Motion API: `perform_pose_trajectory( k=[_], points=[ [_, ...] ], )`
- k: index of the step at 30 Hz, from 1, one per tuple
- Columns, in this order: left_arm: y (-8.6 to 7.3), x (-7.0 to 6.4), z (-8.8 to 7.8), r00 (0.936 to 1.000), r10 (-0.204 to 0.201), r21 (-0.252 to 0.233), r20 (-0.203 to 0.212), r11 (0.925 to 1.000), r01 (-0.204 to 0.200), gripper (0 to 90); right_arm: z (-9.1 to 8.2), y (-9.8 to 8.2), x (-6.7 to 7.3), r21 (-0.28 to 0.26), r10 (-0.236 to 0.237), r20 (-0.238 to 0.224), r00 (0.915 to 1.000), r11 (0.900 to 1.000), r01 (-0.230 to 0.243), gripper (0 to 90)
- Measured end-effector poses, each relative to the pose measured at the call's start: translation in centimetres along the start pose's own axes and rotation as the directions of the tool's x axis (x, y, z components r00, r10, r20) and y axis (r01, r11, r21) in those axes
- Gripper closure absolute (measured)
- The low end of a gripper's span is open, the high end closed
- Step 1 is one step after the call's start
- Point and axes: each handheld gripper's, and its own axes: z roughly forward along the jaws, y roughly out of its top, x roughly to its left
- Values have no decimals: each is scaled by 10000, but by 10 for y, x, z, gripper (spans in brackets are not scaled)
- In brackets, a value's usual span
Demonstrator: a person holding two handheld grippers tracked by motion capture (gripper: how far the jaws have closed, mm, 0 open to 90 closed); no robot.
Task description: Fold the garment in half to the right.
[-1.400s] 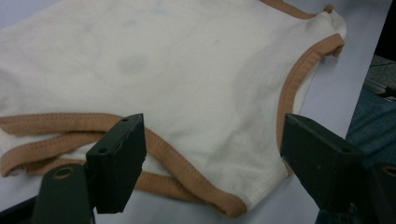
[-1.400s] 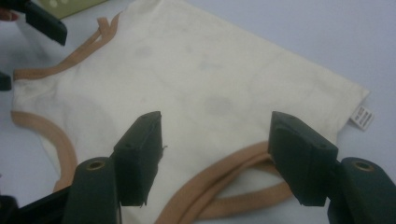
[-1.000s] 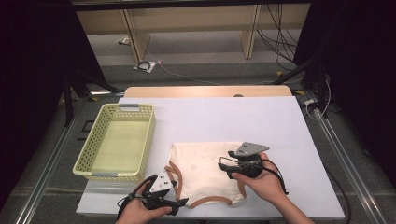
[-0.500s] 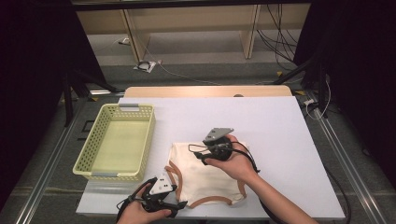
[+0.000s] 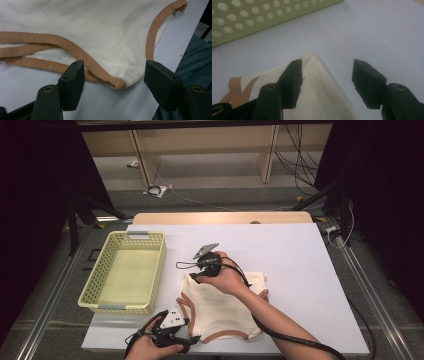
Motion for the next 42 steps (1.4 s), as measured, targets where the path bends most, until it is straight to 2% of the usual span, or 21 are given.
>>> perform_pose_trajectory(
  k=[4, 9, 15, 18, 25, 32, 34, 36, 42],
  points=[
    [0, 0, 0, 10000, -6, -11, -9, 10000, 6, 331, 15, 7, 3, 122, -61, 90, 9999, 9999, 60, 458],
    [0, 1, -2, 10000, -21, -40, 1, 10000, 21, 330, 31, 12, 7, 485, -180, -99, 9998, 9987, 185, 473],
    [0, 1, -2, 10000, 8, 25, 19, 10000, -8, 330, 41, 13, 9, 693, -134, -160, 9998, 9975, 145, 507],
    [0, 1, -2, 10000, -8, 15, 10, 10000, 7, 329, 45, 12, 11, 900, -51, -356, 9994, 9959, 83, 536],
    [-1, 0, -1, 10000, -17, 33, 40, 10000, 17, 333, 44, 15, 12, 1149, -41, -462, 9989, 9933, 94, 606],
    [-1, 1, -2, 10000, -50, 61, 59, 10000, 49, 335, 45, 19, 10, 1393, -102, -650, 9978, 9901, 192, 586],
    [-1, 1, -2, 10000, -61, 52, 63, 10000, 60, 335, 43, 21, 7, 1142, 26, -714, 9974, 9934, 56, 540],
    [-1, 2, -2, 10000, -58, 17, 50, 10000, 58, 334, 40, 23, 4, 969, 264, -735, 9969, 9951, -192, 534],
    [-1, 2, -2, 10000, -47, 37, 59, 10000, 46, 334, 36, 24, 0, 1270, -20, -535, 9986, 9919, 88, 590]
  ],
)
